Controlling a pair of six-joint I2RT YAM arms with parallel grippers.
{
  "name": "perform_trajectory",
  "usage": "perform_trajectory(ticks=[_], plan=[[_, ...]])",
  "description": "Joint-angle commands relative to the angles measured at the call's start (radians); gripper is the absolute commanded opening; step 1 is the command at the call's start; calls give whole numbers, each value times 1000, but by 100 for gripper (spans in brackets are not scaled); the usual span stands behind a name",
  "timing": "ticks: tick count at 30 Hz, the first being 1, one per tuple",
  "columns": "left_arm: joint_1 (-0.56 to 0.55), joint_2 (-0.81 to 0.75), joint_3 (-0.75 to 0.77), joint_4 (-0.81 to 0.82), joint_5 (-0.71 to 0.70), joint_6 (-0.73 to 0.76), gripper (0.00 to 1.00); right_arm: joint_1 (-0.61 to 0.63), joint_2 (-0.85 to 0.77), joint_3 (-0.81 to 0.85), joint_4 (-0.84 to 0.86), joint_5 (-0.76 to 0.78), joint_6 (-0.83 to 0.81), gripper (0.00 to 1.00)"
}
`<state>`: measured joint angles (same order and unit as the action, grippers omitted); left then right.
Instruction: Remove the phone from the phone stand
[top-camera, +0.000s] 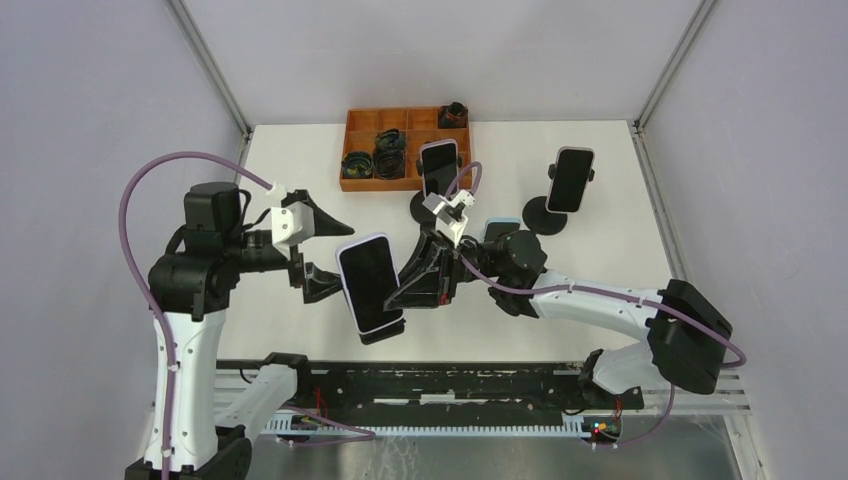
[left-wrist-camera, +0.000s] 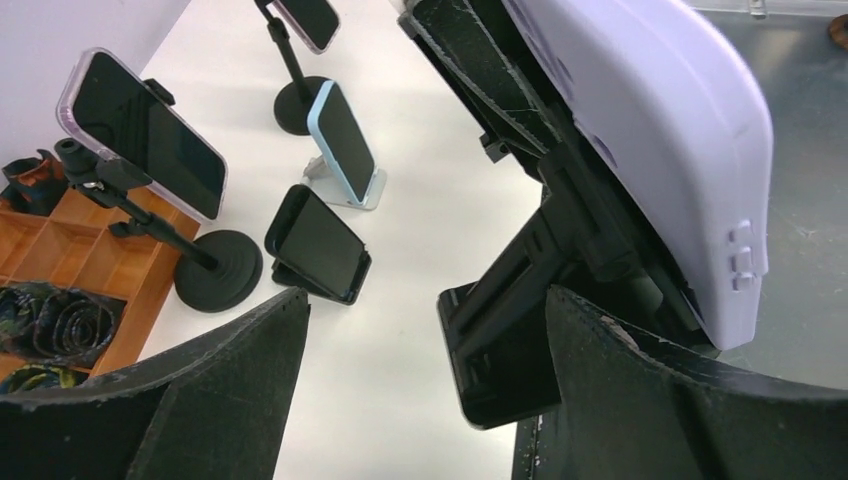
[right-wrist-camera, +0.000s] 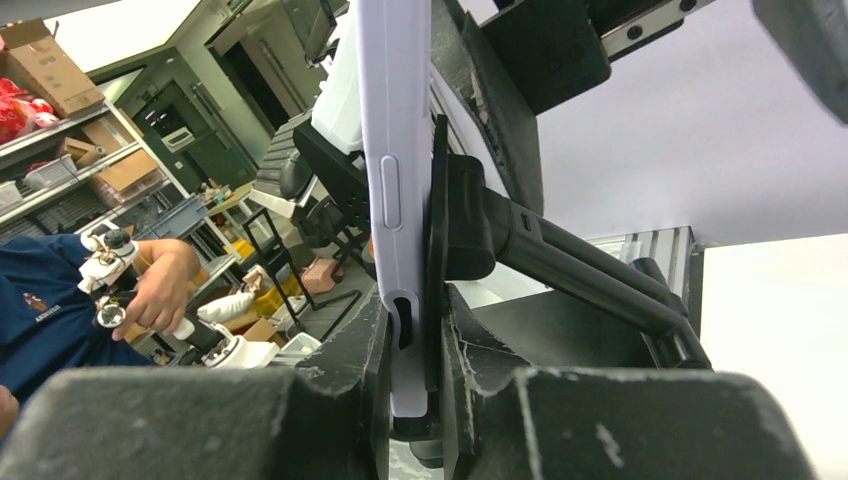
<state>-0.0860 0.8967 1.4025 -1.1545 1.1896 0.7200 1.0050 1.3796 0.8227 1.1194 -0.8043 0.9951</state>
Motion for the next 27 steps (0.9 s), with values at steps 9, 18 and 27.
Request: perform_trajectory(ticks=[9,18,27], plan=[[-1,33,-28,-215,69,251,78,57,67,158,186,27,41,0],[-3,26,-68,-266,101,325,47,69,81,151,110,89,-8,0],[-2,-5,-81,-310,49,449,2,70,39,84,-27,250,-72,3]])
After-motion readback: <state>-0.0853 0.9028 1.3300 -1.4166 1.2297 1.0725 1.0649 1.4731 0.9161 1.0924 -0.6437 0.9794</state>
